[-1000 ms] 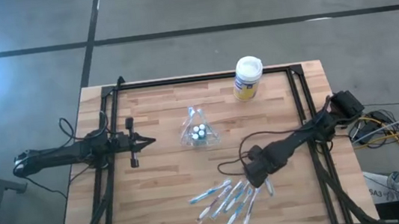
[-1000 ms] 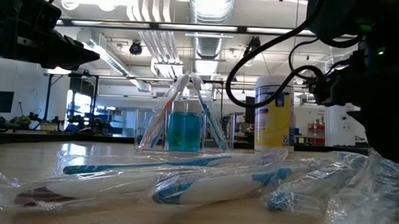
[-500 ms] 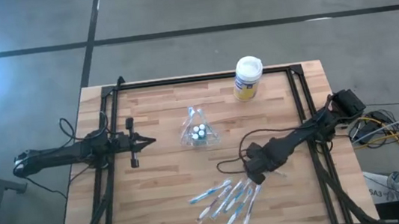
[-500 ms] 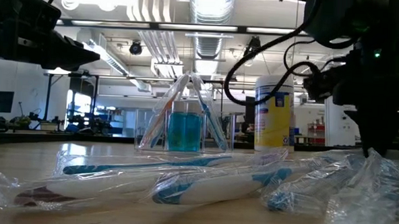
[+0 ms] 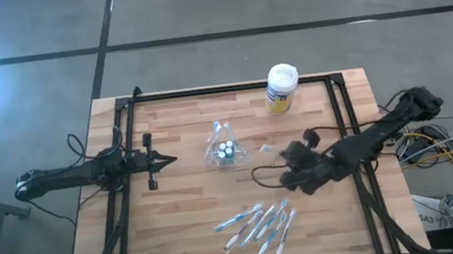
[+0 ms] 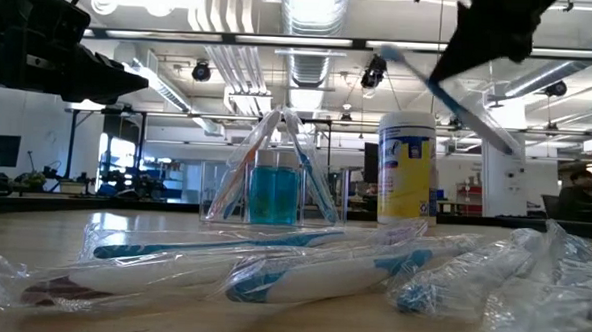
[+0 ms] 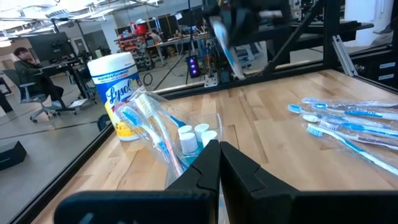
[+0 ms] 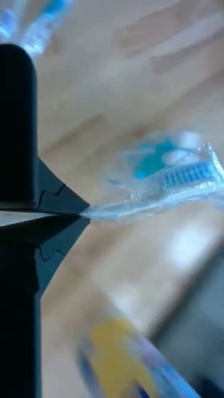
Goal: Pick & Place toothbrushing station
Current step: Put the blue toothbrush into the transparent organizer
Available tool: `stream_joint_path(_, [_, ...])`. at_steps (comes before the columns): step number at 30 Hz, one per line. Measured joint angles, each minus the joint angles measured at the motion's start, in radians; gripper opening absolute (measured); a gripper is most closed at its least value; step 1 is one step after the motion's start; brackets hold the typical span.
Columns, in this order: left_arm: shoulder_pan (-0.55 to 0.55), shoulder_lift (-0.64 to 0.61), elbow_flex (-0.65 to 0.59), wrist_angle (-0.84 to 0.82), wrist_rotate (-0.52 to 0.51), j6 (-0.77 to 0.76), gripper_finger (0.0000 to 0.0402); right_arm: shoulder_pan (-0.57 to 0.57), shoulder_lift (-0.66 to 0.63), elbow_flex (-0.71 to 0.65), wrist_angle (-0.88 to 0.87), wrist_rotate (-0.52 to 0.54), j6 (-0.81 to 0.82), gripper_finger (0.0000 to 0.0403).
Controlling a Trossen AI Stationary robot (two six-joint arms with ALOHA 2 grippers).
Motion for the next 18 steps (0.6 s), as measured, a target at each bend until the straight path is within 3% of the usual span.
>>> stream_joint_path(3, [0.0, 0.0, 0.0, 0.0, 0.0, 0.0, 0.001, 0.016, -0.078, -0.041, 0.047, 0.1, -0.111, 0.0007])
stream_joint_path(8, [0.0, 0.0, 0.0, 0.0, 0.001, 0.0, 0.001, 0.015, -0.218, -0.178, 0.297, 0.105, -0.335, 0.0007])
stream_joint_path(14, [0.0, 0.0, 0.0, 0.0, 0.001, 0.0, 0.001, 0.01, -0.422, -0.437, 0.848, -0.081, -0.685, 0.0007])
stream_joint_path(18, [0.0, 0.0, 0.0, 0.0, 0.0, 0.0, 0.001, 0.006, -0.544, -0.601, 1.131, -0.197, -0.831, 0.0008])
